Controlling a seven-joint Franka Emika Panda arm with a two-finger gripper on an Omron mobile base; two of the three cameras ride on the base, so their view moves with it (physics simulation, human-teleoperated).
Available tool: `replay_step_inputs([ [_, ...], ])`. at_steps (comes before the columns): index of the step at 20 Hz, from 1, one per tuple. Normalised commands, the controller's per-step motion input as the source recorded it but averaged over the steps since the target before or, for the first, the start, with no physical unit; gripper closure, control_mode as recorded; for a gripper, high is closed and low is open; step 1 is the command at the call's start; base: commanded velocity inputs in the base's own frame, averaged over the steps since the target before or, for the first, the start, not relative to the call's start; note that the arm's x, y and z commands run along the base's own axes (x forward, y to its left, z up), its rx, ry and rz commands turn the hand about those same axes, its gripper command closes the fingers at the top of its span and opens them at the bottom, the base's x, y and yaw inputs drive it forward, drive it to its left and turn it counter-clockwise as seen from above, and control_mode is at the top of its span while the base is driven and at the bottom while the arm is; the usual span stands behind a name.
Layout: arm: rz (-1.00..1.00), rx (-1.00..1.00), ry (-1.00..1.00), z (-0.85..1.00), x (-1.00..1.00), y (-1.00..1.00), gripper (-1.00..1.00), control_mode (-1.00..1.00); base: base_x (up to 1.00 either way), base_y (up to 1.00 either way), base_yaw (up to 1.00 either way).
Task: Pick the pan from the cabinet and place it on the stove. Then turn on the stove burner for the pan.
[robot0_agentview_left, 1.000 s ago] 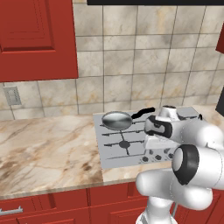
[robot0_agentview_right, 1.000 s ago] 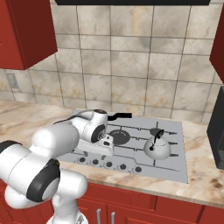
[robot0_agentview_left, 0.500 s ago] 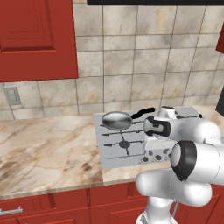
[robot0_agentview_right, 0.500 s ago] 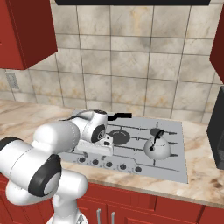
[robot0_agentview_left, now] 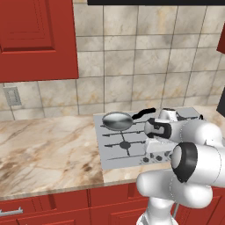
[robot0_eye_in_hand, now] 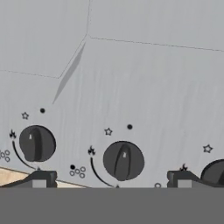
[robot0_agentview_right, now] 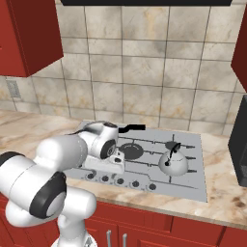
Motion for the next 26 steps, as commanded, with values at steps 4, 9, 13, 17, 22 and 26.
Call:
replay_step_inputs([
  [4, 0.01, 0.0, 0.0, -0.16, -0.03, 0.0, -1.0, -1.0, 0.0, 0.0, 0.0],
  [9, 0.01, -0.01, 0.0, -0.2, -0.01, 0.0, -1.0, -1.0, 0.0, 0.0, 0.0],
  [13, 0.02, 0.0, 0.0, -0.19, 0.0, 0.0, -1.0, -1.0, 0.0, 0.0, 0.0],
  [17, 0.02, 0.0, 0.0, -0.17, 0.0, 0.0, -1.0, -1.0, 0.0, 0.0, 0.0],
  [22, 0.0, 0.0, 0.0, -0.17, -0.15, 0.0, -1.0, -1.0, 0.0, 0.0, 0.0],
  [26, 0.0, 0.0, 0.0, -0.16, -0.39, 0.0, -1.0, -1.0, 0.0, 0.0, 0.0],
])
